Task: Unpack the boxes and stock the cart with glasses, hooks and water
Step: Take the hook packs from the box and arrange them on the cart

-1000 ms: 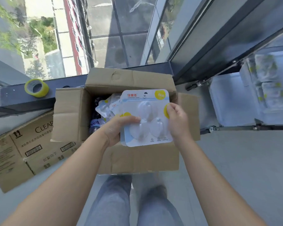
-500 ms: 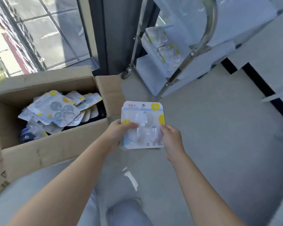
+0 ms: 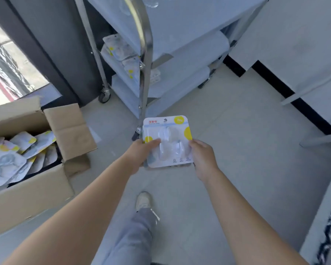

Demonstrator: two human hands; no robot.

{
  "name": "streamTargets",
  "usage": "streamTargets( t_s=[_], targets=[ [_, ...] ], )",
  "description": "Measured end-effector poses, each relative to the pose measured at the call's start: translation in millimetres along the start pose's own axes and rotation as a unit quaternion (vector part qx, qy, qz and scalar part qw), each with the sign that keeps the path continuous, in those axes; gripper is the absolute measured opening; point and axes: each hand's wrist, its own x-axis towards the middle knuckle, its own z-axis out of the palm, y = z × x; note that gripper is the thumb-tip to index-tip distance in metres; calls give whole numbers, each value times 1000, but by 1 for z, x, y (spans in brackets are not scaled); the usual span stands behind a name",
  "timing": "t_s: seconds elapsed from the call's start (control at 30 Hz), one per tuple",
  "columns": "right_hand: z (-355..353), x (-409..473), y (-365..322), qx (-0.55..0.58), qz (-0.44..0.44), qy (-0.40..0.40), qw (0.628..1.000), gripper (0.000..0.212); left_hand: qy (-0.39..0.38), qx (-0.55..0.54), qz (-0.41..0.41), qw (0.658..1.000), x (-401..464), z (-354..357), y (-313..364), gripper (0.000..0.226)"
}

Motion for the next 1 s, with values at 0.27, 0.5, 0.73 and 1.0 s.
streamTargets(
  t_s=[0.27, 0.5, 0.73, 1.0],
  targets=[
    [-48, 104, -42, -22, 10, -38, 999, 20, 62, -46, -4, 997, 77, 79, 40, 25],
    [-66, 183, -75, -99, 18, -107, 989, 24, 181, -94, 32, 979, 131, 125, 55, 6],
    [-56, 252, -98, -150, -1, -149, 977, 28, 246, -128, 65, 959, 187, 147, 68, 6],
    [-39, 321, -112, -141, -40, -160, 976, 17, 311, -104, 81, 941, 240, 165, 85, 52]
  ],
)
